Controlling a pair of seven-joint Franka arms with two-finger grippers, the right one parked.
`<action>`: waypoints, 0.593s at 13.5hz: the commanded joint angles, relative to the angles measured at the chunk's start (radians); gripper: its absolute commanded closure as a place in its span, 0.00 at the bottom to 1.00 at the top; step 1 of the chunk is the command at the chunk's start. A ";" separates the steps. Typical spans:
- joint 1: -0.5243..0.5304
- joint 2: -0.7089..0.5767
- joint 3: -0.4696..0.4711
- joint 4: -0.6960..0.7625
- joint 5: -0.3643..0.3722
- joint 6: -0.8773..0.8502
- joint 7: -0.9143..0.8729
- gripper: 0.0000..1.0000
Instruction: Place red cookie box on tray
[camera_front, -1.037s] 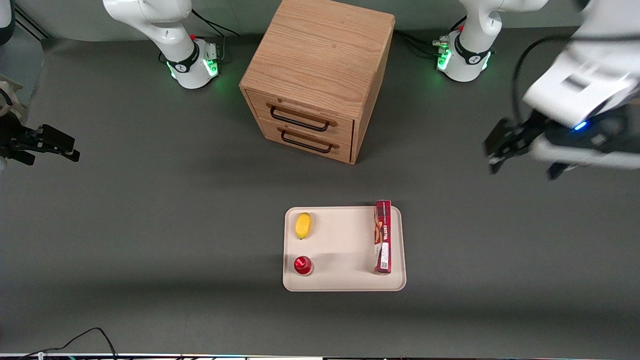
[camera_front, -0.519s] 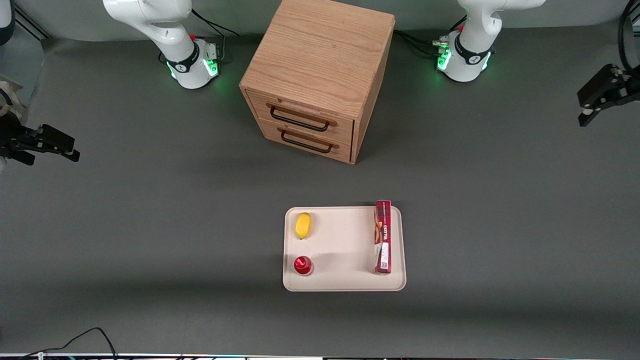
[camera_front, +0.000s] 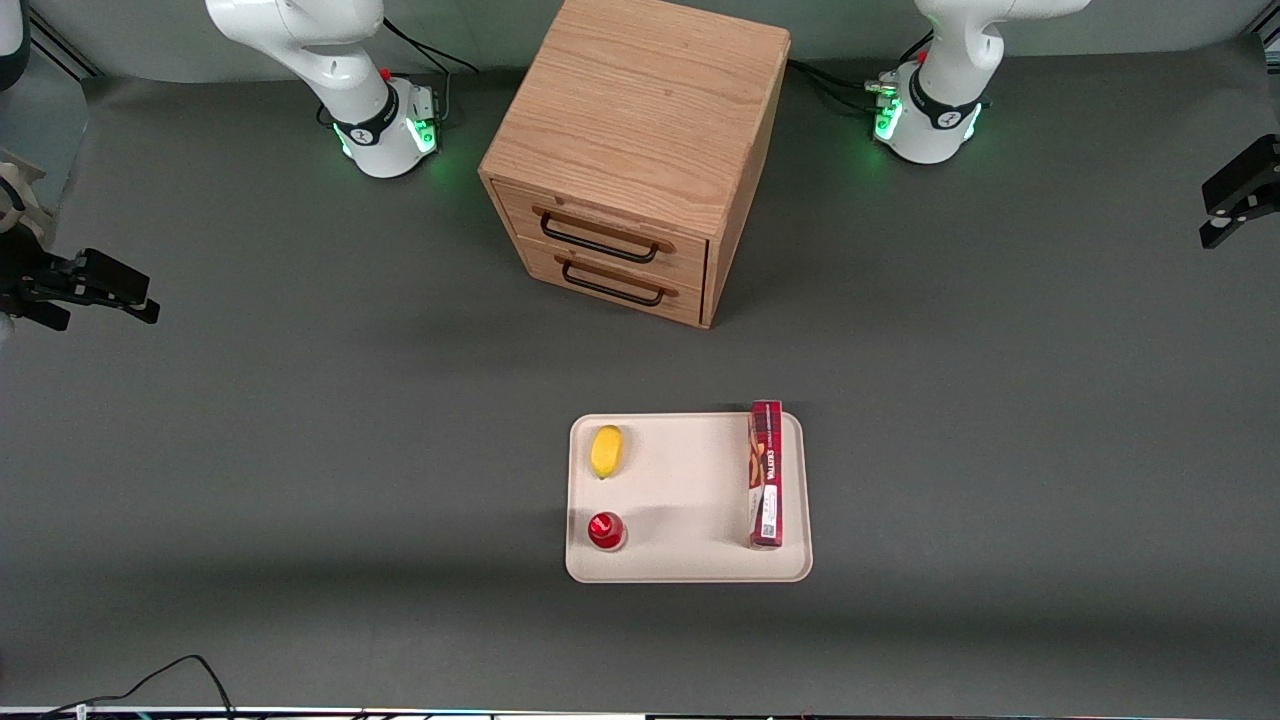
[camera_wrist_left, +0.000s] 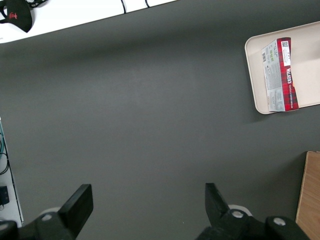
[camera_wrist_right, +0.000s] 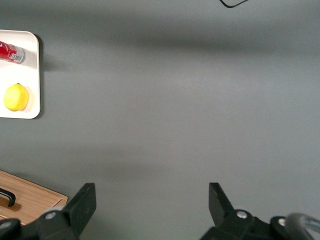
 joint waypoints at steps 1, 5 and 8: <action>0.006 -0.026 0.012 -0.026 -0.008 0.008 0.022 0.00; 0.006 -0.023 0.017 -0.029 -0.014 0.008 0.021 0.00; 0.007 -0.023 0.018 -0.029 -0.043 -0.002 0.025 0.00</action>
